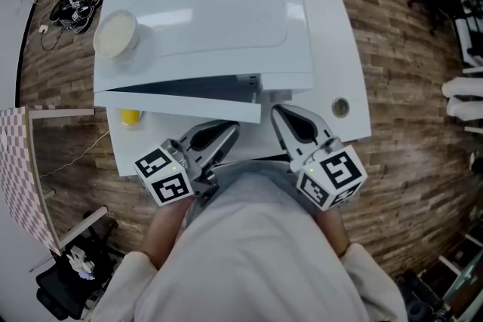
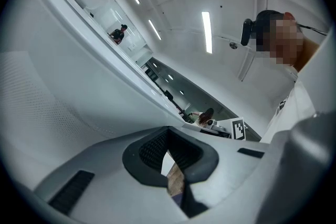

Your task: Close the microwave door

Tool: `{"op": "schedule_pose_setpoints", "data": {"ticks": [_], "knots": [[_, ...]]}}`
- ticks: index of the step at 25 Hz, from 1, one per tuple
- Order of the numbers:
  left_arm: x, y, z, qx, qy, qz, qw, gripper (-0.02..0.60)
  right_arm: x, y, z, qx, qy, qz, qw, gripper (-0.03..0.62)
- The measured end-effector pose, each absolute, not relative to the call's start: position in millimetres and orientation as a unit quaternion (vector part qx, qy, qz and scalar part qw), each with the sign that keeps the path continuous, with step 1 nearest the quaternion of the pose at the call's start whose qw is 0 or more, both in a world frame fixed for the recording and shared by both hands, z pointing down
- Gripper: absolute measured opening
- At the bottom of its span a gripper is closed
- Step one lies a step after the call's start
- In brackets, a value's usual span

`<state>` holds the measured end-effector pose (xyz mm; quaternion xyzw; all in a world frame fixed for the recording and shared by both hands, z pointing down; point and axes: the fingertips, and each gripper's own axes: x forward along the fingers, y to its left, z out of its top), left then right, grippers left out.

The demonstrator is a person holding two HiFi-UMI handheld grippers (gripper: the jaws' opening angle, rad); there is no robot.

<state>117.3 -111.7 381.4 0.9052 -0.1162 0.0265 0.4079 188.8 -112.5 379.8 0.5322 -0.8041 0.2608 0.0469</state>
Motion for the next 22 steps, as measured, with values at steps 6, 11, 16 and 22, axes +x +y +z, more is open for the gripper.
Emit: {"op": "schedule_pose_setpoints", "data": {"ticks": [6, 11, 16, 22], "knots": [[121.6, -115.7, 382.1, 0.905, -0.122, 0.024, 0.407, 0.014, 189.5, -115.3, 379.5, 0.525, -0.809, 0.259, 0.047, 0.023], [123.7, -120.4, 381.9, 0.905, -0.126, 0.021, 0.405, 0.014, 189.2, -114.5, 380.1, 0.517, -0.814, 0.261, 0.047, 0.023], [124.7, -125.8, 381.4, 0.906, -0.131, 0.018, 0.403, 0.014, 185.4, -116.0, 378.0, 0.504, -0.824, 0.255, 0.05, 0.023], [129.4, -131.9, 379.0, 0.906, -0.135, 0.011, 0.402, 0.014, 177.1, -115.9, 375.5, 0.474, -0.842, 0.249, 0.059, 0.023]]}}
